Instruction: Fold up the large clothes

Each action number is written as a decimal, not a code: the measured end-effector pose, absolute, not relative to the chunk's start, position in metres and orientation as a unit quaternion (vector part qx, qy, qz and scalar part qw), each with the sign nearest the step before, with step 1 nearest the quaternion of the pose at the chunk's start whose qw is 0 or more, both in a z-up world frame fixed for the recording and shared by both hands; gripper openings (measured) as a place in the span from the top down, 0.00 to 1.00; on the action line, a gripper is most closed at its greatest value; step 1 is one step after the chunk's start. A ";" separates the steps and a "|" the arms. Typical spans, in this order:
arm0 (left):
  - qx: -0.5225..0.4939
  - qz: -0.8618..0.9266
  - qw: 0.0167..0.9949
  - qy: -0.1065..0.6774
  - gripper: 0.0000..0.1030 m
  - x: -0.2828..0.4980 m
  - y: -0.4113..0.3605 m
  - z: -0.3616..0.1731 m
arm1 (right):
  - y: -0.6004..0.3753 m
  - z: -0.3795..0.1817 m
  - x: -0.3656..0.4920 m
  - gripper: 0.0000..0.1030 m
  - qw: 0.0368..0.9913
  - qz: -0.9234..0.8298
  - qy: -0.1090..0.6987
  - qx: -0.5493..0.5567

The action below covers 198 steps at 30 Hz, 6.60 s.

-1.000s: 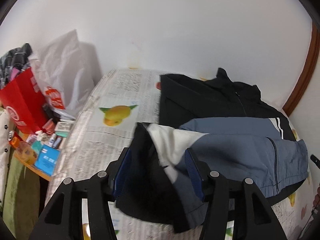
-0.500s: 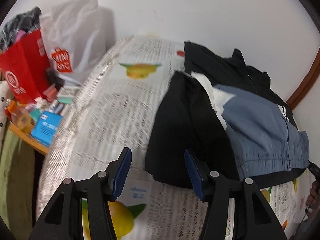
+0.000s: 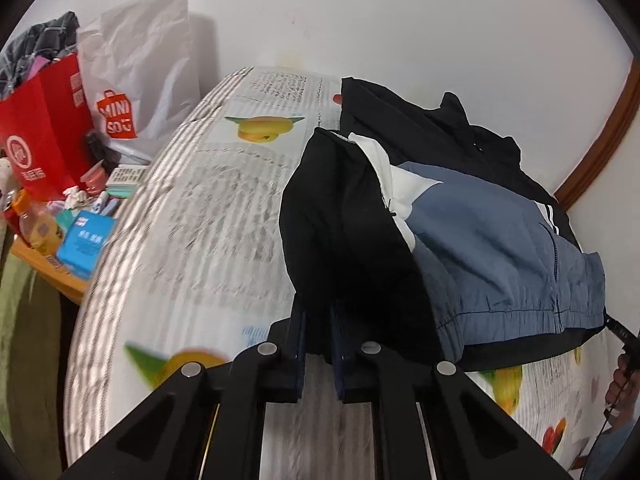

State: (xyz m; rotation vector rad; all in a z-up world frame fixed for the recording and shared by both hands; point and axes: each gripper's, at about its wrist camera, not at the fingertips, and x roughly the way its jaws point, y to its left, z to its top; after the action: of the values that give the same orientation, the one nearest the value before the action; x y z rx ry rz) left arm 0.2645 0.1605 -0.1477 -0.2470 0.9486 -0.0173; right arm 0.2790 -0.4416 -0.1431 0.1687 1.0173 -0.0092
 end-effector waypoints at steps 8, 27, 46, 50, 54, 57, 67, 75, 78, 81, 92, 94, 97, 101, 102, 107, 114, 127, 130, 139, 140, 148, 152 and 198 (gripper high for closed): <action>-0.119 -0.012 0.875 0.469 0.90 0.206 0.172 -0.151 | -0.439 -0.135 0.231 0.93 0.870 0.018 0.487 0.075; -0.137 -0.013 0.897 0.421 0.53 0.158 0.168 -0.115 | -0.425 -0.087 0.189 0.54 0.894 0.016 0.446 0.031; -0.157 -0.079 0.867 0.466 0.79 0.178 0.128 -0.138 | -0.379 -0.129 0.221 0.83 0.882 0.008 0.469 0.033; -0.139 -0.093 0.881 0.443 0.82 0.178 0.123 -0.117 | -0.379 -0.109 0.213 0.87 0.894 0.027 0.446 0.028; -0.148 -0.101 0.888 0.423 0.84 0.187 0.126 -0.102 | -0.384 -0.090 0.212 0.91 0.903 0.044 0.425 0.051; -0.152 -0.099 0.892 0.413 0.85 0.201 0.127 -0.096 | -0.388 -0.076 0.217 0.92 0.911 0.050 0.404 0.066; -0.158 -0.091 0.897 0.403 0.85 0.256 0.127 -0.089 | -0.395 -0.062 0.264 0.92 0.918 0.049 0.380 0.103; -0.159 -0.075 0.890 0.421 0.85 0.314 0.125 -0.109 | -0.397 -0.077 0.308 0.93 0.920 0.035 0.376 0.105; -0.159 -0.073 0.885 0.432 0.85 0.330 0.125 -0.119 | -0.397 -0.092 0.325 0.92 0.917 0.028 0.386 0.101; -0.155 -0.072 0.879 0.445 0.85 0.345 0.123 -0.128 | -0.395 -0.108 0.341 0.92 0.913 0.020 0.396 0.096; -0.126 -0.078 0.876 0.459 0.66 0.358 0.110 -0.130 | -0.395 -0.139 0.363 0.85 0.891 -0.023 0.446 0.083; -0.122 -0.100 0.881 0.445 0.42 0.348 0.108 -0.121 | -0.391 -0.128 0.355 0.77 0.893 -0.028 0.444 0.067; -0.095 -0.103 0.895 0.423 0.42 0.329 0.104 -0.105 | -0.385 -0.107 0.338 0.63 0.901 -0.029 0.429 0.048; -0.089 -0.104 0.897 0.420 0.41 0.307 0.109 -0.098 | -0.375 -0.085 0.307 0.55 0.909 -0.010 0.415 0.031; -0.091 -0.104 0.896 0.421 0.41 0.303 0.110 -0.099 | -0.372 -0.084 0.301 0.55 0.908 -0.003 0.418 0.029; -0.081 -0.114 0.884 0.446 0.41 0.286 0.101 -0.116 | -0.350 -0.103 0.277 0.55 0.894 0.034 0.446 0.013; -0.034 -0.113 0.878 0.464 0.41 0.288 0.072 -0.139 | -0.315 -0.142 0.299 0.60 0.868 0.071 0.491 -0.006; -0.038 -0.074 0.890 0.448 0.45 0.358 0.065 -0.138 | -0.313 -0.146 0.370 0.64 0.881 0.052 0.471 0.019; -0.045 -0.052 0.900 0.431 0.45 0.369 0.076 -0.129 | -0.323 -0.136 0.384 0.64 0.891 0.043 0.452 0.021; -0.004 -0.021 0.896 0.443 0.45 0.386 0.085 -0.148 | -0.339 -0.144 0.396 0.64 0.900 0.020 0.434 -0.033; -0.005 -0.022 0.896 0.443 0.45 0.387 0.086 -0.150 | -0.343 -0.150 0.399 0.64 0.896 0.010 0.443 -0.033; -0.004 -0.017 0.898 0.440 0.45 0.394 0.083 -0.161 | -0.372 -0.181 0.413 0.65 0.874 -0.006 0.486 0.014; -0.008 -0.019 0.898 0.439 0.45 0.399 0.078 -0.165 | -0.377 -0.184 0.420 0.65 0.873 -0.005 0.488 0.009; 0.021 -0.010 0.904 0.428 0.38 0.400 0.067 -0.173 | -0.388 -0.184 0.424 0.69 0.879 -0.017 0.476 0.019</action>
State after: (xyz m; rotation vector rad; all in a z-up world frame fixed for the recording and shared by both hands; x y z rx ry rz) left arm 0.3997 0.0667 -0.1729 0.0443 0.8841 -0.0217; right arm 0.4236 -0.3877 -0.1839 0.0389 0.9931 -0.0362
